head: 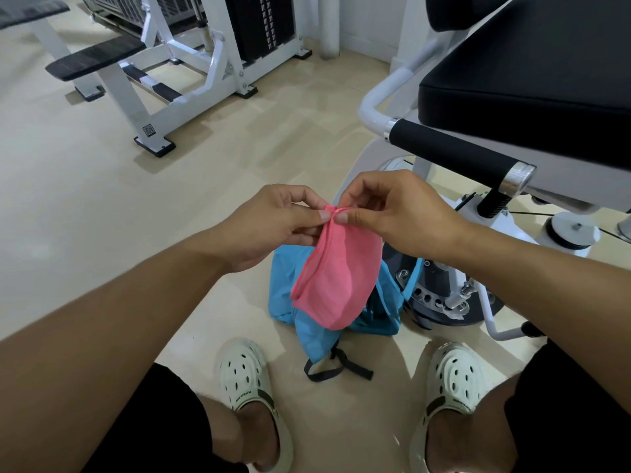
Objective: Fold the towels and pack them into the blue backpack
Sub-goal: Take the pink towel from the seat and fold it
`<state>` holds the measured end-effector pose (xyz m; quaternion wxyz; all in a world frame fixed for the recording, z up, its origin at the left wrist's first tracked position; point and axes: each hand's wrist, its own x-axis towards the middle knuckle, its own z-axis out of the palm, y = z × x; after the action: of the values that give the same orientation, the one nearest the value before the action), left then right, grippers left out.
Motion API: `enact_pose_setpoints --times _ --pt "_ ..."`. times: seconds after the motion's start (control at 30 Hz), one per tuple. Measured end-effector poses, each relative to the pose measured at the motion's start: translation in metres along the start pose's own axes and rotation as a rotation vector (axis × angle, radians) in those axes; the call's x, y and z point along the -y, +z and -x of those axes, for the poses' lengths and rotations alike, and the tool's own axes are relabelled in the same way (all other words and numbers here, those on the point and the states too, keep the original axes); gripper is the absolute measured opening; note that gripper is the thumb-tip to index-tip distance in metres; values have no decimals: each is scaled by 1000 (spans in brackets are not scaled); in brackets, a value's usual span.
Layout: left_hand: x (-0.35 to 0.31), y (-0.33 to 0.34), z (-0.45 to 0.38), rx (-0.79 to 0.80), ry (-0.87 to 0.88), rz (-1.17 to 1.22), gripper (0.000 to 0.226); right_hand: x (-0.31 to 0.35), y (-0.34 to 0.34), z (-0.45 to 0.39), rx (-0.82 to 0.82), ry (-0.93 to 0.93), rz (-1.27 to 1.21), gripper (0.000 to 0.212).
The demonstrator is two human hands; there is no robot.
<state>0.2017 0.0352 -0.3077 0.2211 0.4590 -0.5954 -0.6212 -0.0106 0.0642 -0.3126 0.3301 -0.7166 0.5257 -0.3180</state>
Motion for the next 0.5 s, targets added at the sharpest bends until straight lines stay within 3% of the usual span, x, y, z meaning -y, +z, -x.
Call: enact_pose_setpoints --times 0.17,0.3,0.5 --pt "-2 2 5 17 54 -41 14 1 0 1 -21 40 -31 14" --pt "-2 6 5 -96 124 -165 22 6 -3 4 -15 65 -47 13" --pt "-3 6 4 -135 115 -64 25 9 -11 5 75 89 -31 9"
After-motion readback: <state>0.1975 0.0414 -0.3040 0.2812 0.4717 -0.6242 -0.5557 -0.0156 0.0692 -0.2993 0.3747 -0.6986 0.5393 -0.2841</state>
